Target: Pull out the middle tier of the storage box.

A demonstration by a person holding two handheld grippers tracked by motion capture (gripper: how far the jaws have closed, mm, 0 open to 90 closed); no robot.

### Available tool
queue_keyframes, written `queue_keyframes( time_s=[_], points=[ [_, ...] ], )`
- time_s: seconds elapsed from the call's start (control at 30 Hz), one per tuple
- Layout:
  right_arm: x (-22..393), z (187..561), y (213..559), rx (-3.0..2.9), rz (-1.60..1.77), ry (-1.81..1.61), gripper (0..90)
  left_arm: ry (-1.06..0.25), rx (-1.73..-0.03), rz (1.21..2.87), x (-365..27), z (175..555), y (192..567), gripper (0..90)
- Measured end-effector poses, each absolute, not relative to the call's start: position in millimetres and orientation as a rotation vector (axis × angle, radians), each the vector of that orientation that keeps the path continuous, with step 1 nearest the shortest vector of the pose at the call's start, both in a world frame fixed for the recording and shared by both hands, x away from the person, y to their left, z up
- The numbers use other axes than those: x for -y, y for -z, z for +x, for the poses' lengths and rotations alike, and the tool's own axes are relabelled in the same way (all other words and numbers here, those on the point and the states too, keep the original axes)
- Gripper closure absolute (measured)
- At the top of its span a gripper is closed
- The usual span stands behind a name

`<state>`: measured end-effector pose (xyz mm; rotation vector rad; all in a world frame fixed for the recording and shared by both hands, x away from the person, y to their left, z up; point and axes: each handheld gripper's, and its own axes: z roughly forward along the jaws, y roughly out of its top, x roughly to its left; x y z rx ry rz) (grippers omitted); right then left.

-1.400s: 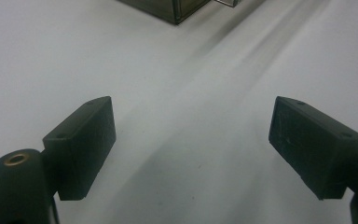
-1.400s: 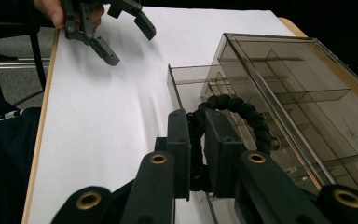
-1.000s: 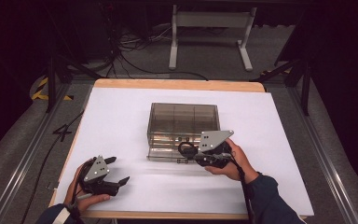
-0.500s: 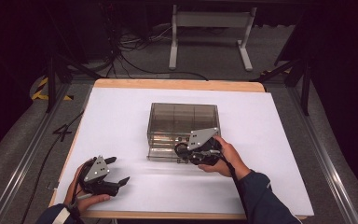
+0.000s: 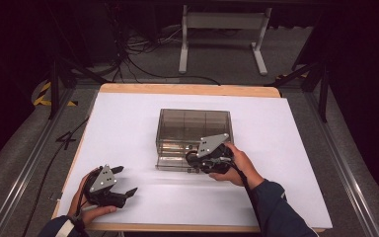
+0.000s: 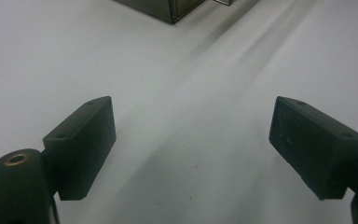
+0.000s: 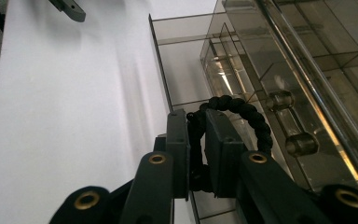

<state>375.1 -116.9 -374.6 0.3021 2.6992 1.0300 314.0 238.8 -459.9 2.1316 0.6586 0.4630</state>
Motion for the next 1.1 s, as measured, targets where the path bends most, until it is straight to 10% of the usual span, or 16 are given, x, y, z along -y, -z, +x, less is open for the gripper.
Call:
queue_keyframes(
  time_s=[1.1],
  points=[
    [116.4,381.1,381.0,-2.658,0.359,-1.012,82.8,-0.450,-0.662,2.139,-237.0,313.8,460.7,15.3]
  ],
)
